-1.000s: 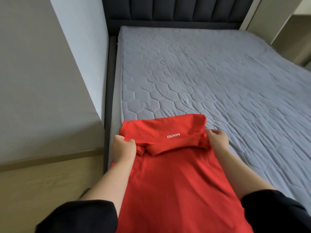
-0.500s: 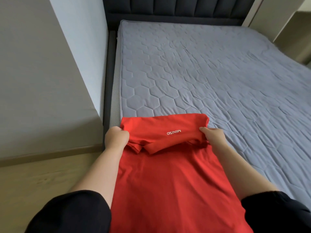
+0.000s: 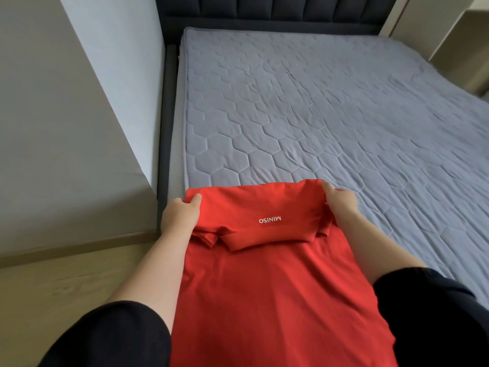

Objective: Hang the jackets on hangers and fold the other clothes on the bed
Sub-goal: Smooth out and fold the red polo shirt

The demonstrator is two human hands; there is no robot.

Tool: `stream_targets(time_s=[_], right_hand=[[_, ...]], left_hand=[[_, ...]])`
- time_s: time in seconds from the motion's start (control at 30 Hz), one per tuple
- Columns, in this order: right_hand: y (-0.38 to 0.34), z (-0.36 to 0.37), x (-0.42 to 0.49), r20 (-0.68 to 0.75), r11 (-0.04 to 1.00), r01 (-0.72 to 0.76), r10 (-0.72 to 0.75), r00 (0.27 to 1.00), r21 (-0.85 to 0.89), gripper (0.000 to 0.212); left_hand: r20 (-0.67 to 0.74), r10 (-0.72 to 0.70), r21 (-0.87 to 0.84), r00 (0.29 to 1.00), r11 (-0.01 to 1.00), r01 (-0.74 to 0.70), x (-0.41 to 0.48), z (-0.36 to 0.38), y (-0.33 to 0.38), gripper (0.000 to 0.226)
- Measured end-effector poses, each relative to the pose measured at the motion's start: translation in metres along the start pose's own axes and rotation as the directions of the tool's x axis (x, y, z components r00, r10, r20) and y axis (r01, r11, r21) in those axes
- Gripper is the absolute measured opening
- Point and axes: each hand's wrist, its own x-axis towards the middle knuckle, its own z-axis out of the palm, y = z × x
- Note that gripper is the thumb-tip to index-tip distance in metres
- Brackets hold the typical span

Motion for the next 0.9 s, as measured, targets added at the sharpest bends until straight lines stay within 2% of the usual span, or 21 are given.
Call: stream_targets(time_s=[0.07, 0.13, 0.2, 0.27, 0.33, 0.37, 0.4, 0.43, 0.47, 0.5, 0.53, 0.57, 0.6, 0.63, 0.67, 0.73, 0.77, 0.83, 0.9], right_hand=[[-0.003, 0.005, 0.012, 0.041, 0.988, -0.126, 0.123, 0.992, 0.088, 0.035], [0.000, 0.004, 0.020, 0.044, 0.976, -0.192, 0.188, 0.981, 0.107, 0.028], [0.005, -0.001, 0.027, 0.002, 0.984, -0.169, 0.169, 0.986, 0.052, 0.022], [0.008, -0.003, 0.027, -0.038, 0.990, -0.089, 0.085, 0.996, -0.107, 0.031], [0.006, 0.001, 0.020, -0.118, 0.966, 0.029, -0.061, 0.991, -0.256, 0.033], [0.003, 0.004, 0.015, -0.171, 0.947, 0.111, -0.168, 0.971, -0.300, 0.026], [0.000, 0.009, 0.007, -0.216, 0.909, 0.218, -0.306, 0.927, -0.355, 0.027], [-0.002, 0.015, -0.002, -0.199, 0.837, 0.352, -0.463, 0.864, -0.419, 0.036], [-0.003, 0.023, -0.011, -0.120, 0.731, 0.497, -0.610, 0.783, -0.468, 0.045], [-0.003, 0.031, -0.022, 0.019, 0.600, 0.624, -0.713, 0.701, -0.500, 0.053], [0.000, 0.040, -0.031, 0.190, 0.457, 0.723, -0.763, 0.618, -0.519, 0.060], [0.006, 0.048, -0.038, 0.361, 0.338, 0.776, -0.739, 0.569, -0.532, 0.067], [0.015, 0.052, -0.040, 0.485, 0.257, 0.799, -0.680, 0.550, -0.544, 0.072], [0.024, 0.054, -0.038, 0.539, 0.238, 0.787, -0.615, 0.576, -0.570, 0.074], [0.034, 0.052, -0.032, 0.523, 0.283, 0.745, -0.565, 0.638, -0.604, 0.071], [0.045, 0.042, -0.018, 0.407, 0.443, 0.612, -0.475, 0.780, -0.655, 0.064], [0.046, 0.036, -0.013, 0.351, 0.490, 0.545, -0.435, 0.829, -0.680, 0.063], [0.042, 0.030, -0.009, 0.301, 0.491, 0.478, -0.398, 0.867, -0.728, 0.065], [0.027, 0.031, -0.009, 0.312, 0.470, 0.516, -0.445, 0.839, -0.716, 0.072]], left_hand=[[0.025, -0.043, -0.119, 0.999, 0.992, 0.046, 0.004, 0.005, -0.002, 0.051], [0.012, -0.079, -0.219, 0.997, 0.972, 0.079, 0.008, 0.006, -0.007, 0.041], [-0.013, -0.110, -0.231, 0.994, 0.967, 0.104, 0.005, 0.004, -0.012, 0.035], [-0.093, -0.101, -0.150, 0.991, 0.985, 0.086, -0.001, 0.004, -0.015, 0.027], [-0.305, 0.062, -0.037, 0.950, 0.996, -0.077, -0.005, 0.004, -0.014, 0.026], [-0.403, 0.236, 0.027, 0.884, 0.969, -0.247, -0.005, 0.004, -0.009, 0.035], [-0.452, 0.445, 0.113, 0.773, 0.888, -0.445, -0.004, 0.006, -0.001, 0.041], [-0.440, 0.623, 0.197, 0.646, 0.769, -0.608, -0.004, 0.009, 0.009, 0.045], [-0.354, 0.745, 0.254, 0.566, 0.659, -0.708, -0.007, 0.014, 0.021, 0.048], [-0.209, 0.814, 0.290, 0.541, 0.580, -0.761, -0.010, 0.020, 0.030, 0.051], [-0.036, 0.831, 0.323, 0.555, 0.535, -0.781, -0.016, 0.026, 0.037, 0.054], [0.132, 0.795, 0.367, 0.593, 0.516, -0.774, -0.021, 0.035, 0.036, 0.056], [0.256, 0.725, 0.401, 0.640, 0.522, -0.753, -0.024, 0.045, 0.028, 0.058], [0.338, 0.647, 0.431, 0.683, 0.539, -0.724, -0.024, 0.053, 0.015, 0.059], [0.381, 0.588, 0.453, 0.714, 0.555, -0.698, -0.026, 0.058, 0.002, 0.060], [0.369, 0.570, 0.484, 0.734, 0.557, -0.675, -0.025, 0.058, -0.012, 0.060], [0.339, 0.579, 0.504, 0.741, 0.554, -0.663, -0.023, 0.057, -0.012, 0.060], [0.275, 0.589, 0.558, 0.760, 0.546, -0.625, -0.019, 0.053, -0.004, 0.061], [0.266, 0.577, 0.612, 0.772, 0.517, -0.598, -0.012, 0.048, 0.004, 0.065]])
